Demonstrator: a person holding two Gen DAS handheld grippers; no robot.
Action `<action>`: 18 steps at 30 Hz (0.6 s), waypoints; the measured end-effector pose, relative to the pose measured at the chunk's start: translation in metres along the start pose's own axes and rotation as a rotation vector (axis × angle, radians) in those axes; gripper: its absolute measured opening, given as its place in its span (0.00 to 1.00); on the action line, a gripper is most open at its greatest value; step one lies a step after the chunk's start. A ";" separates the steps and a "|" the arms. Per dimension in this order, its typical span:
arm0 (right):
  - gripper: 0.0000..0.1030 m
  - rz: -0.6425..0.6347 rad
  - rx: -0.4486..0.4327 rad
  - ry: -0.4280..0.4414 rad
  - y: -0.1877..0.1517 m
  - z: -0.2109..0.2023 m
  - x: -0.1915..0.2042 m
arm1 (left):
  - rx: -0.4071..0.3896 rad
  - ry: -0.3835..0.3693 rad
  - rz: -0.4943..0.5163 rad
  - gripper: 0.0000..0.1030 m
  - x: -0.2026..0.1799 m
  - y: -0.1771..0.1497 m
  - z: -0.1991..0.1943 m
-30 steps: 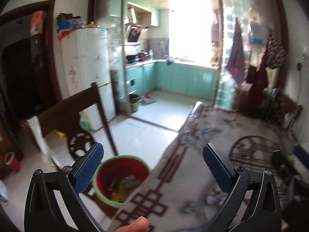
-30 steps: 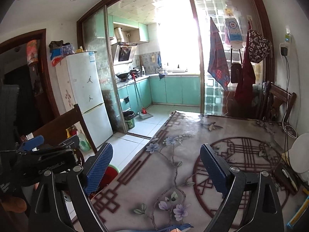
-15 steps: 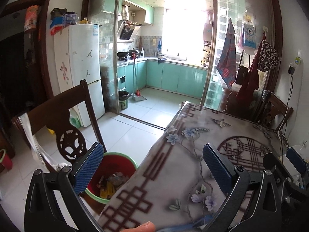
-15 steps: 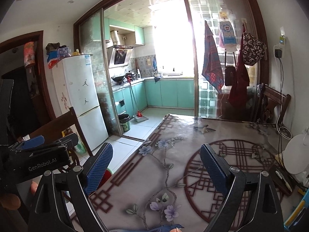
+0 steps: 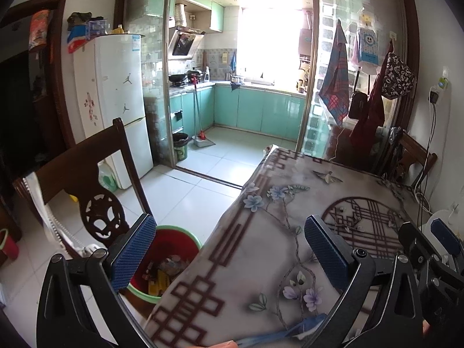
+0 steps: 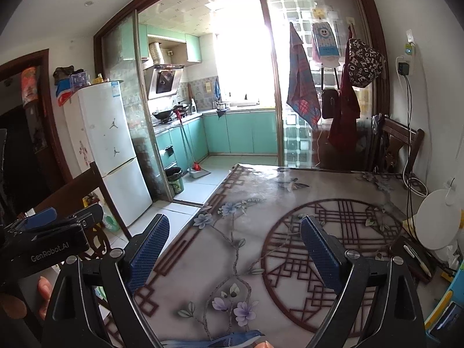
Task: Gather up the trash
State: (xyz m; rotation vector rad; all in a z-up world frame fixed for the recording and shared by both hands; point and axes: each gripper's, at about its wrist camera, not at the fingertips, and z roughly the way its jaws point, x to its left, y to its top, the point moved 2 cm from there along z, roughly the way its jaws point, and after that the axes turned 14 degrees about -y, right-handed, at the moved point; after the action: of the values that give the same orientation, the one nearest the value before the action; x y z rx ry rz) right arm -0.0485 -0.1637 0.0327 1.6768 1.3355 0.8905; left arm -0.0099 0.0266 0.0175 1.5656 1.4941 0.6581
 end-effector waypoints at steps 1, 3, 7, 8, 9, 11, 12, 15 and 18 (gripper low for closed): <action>0.90 0.001 0.002 0.000 0.000 0.000 0.000 | 0.000 0.001 0.000 1.00 -0.001 0.000 0.000; 0.90 0.000 0.005 0.001 -0.001 0.001 0.000 | 0.001 0.000 0.001 1.00 -0.001 0.000 0.000; 0.90 -0.001 0.009 0.002 0.000 0.004 0.000 | 0.000 0.003 0.000 1.00 0.000 0.000 0.000; 0.90 -0.001 0.009 0.003 0.000 0.004 0.000 | -0.001 0.005 0.000 1.00 0.000 0.000 0.001; 0.90 -0.002 0.009 0.003 0.000 0.004 0.000 | 0.000 0.006 0.000 1.00 0.000 0.000 0.001; 0.90 -0.004 0.010 0.002 0.000 0.005 0.000 | 0.001 0.008 0.000 1.00 0.001 0.000 0.001; 0.90 -0.002 0.010 0.002 0.000 0.004 0.000 | 0.001 0.008 0.000 1.00 0.001 0.000 0.001; 0.90 -0.001 0.011 0.002 0.000 0.004 0.000 | 0.000 0.006 -0.001 1.00 0.001 0.000 0.001; 0.90 0.000 0.013 0.000 -0.001 0.006 -0.001 | -0.001 0.004 0.003 1.00 0.000 0.000 0.001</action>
State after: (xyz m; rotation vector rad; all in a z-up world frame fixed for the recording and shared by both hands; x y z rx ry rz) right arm -0.0437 -0.1650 0.0293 1.6866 1.3442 0.8841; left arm -0.0092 0.0267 0.0165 1.5674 1.4942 0.6636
